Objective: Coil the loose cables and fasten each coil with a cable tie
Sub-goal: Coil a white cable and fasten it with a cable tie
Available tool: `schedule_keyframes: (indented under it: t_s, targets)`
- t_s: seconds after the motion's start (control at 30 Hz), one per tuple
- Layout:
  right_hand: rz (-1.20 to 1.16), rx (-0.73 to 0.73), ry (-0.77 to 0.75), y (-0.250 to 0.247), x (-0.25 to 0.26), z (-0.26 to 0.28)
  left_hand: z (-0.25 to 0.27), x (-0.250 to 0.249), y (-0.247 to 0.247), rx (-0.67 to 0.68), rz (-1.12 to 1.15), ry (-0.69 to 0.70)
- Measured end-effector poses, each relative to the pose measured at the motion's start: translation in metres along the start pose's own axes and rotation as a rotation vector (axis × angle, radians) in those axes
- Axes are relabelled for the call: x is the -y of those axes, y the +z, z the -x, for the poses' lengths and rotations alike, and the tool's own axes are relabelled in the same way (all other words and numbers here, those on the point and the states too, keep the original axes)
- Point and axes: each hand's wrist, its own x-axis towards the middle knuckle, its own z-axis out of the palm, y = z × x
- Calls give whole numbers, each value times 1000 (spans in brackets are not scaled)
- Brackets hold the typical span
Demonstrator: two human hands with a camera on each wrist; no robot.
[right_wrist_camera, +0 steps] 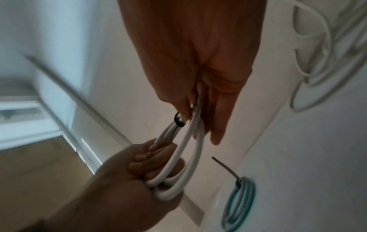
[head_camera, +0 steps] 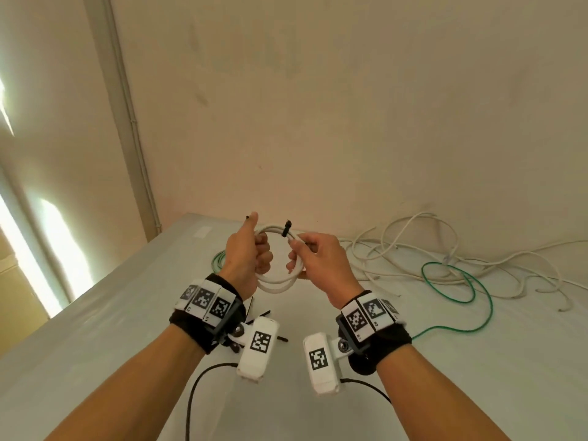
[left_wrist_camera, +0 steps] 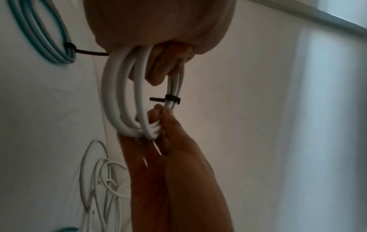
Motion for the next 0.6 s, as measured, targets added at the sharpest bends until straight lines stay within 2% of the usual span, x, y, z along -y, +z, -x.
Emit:
schedule_keyframes:
  t_s: [0.07, 0.13, 0.23, 0.33, 0.47, 0.53, 0.6]
  targets:
    - [180, 76, -5, -2, 1, -6, -11, -3, -10, 38, -17, -64]
    - [235, 99, 3, -2, 3, -15, -22, -6, -17, 90, -79, -95]
    - [78, 57, 87, -2, 5, -29, -34, -14, -25, 216, -115, -118]
    - [-142, 177, 189, -11, 9, -39, -52, -24, -42, 321, -277, -58]
    - [-75, 439, 168, -16, 6, -58, -79, -37, -63, 364, -595, 38]
    - [-3, 473, 135, -12, 6, -64, -84, -39, -66, 368, -702, 33]
    - [139, 420, 75, -2, 1, -77, -96, -37, -71, 316, -804, 24]
